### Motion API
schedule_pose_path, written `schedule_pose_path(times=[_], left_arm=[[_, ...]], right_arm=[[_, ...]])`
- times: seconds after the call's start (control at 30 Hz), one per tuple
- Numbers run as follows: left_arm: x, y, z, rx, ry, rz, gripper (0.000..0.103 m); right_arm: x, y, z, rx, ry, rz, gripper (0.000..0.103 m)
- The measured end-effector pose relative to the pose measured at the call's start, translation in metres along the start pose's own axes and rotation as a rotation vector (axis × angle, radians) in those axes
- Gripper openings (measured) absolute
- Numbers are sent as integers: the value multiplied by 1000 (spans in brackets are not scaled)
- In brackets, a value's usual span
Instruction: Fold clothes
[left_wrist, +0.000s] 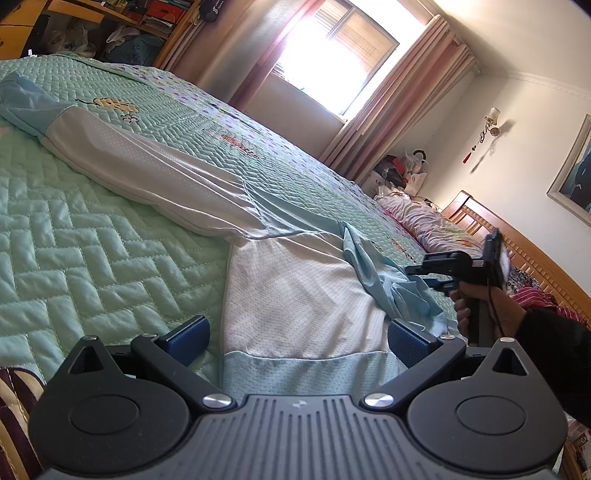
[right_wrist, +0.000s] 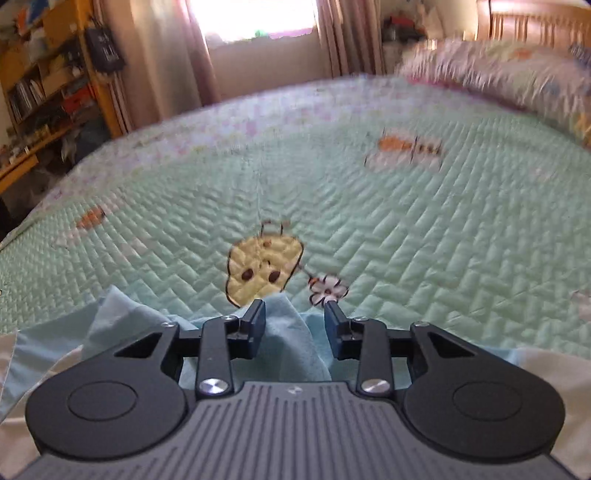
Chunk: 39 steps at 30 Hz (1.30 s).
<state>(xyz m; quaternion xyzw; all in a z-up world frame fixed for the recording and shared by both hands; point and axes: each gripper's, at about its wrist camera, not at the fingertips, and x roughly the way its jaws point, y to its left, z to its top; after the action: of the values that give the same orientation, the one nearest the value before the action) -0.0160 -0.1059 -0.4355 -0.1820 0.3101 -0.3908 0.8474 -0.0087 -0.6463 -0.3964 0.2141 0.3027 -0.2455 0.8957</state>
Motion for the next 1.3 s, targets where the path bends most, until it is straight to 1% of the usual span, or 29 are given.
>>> schedule_pose_path(times=[0.03,0.07,0.1,0.13,0.23,0.27,0.3,0.33,0.4,0.47,0.53,0.67,0.73,0.83,0.87,0.9,0.93,0.97,1.13,1.17,1.23,1.3], left_arm=[[0,0,0,0,0,0,102],[0,0,0,-1,0,-1,102],[0,0,0,0,0,0,102],[0,0,0,0,0,0,102],[0,0,0,0,1,0,102],[-1,0,0,1,1,0,102],[-1,0,0,1,1,1,102],[-1,0,0,1,1,1,102],[0,-1,0,1,2,1,102],[0,-1,0,2,2,2,102],[0,-2,0,2,2,2,102],[-1,-1,0,2,1,2,102],[-1,-1,0,1,1,1,102],[-1,-1,0,1,2,2,102],[-1,-1,0,1,3,2,102],[-1,-1,0,1,3,2,102],[0,-1,0,2,4,3,102],[0,-1,0,2,4,3,102],[0,-1,0,0,2,1,102],[0,-1,0,0,2,1,102],[0,-1,0,0,1,2,102],[0,0,0,-2,-1,0,102]], right_arm=[[2,-2,1,11,7,6,28],[5,-4,1,23,14,12,4],[7,-6,2,34,22,17,3],[6,-13,2,54,10,0,3],[1,-26,-3,83,-5,-112,3],[0,-29,-3,103,-7,-107,7],[-6,-29,-4,134,-19,-82,12],[-13,-26,-5,147,-46,-68,15],[-40,-7,-11,96,-144,-49,25],[-57,23,-20,28,-175,23,35],[-59,56,-31,-23,-119,137,36],[-38,117,-48,-110,-18,226,36],[-17,152,-60,-197,87,290,36],[-28,185,-71,-313,21,348,36],[-36,182,-69,-286,-4,386,38],[-44,177,-67,-250,-29,426,48],[-52,172,-64,-213,-55,466,55],[-57,163,-62,-172,-63,461,64],[-62,137,-79,-96,160,494,64],[-74,129,-85,-62,148,520,64],[-99,104,-101,0,76,549,65],[-106,89,-123,22,141,532,66]])
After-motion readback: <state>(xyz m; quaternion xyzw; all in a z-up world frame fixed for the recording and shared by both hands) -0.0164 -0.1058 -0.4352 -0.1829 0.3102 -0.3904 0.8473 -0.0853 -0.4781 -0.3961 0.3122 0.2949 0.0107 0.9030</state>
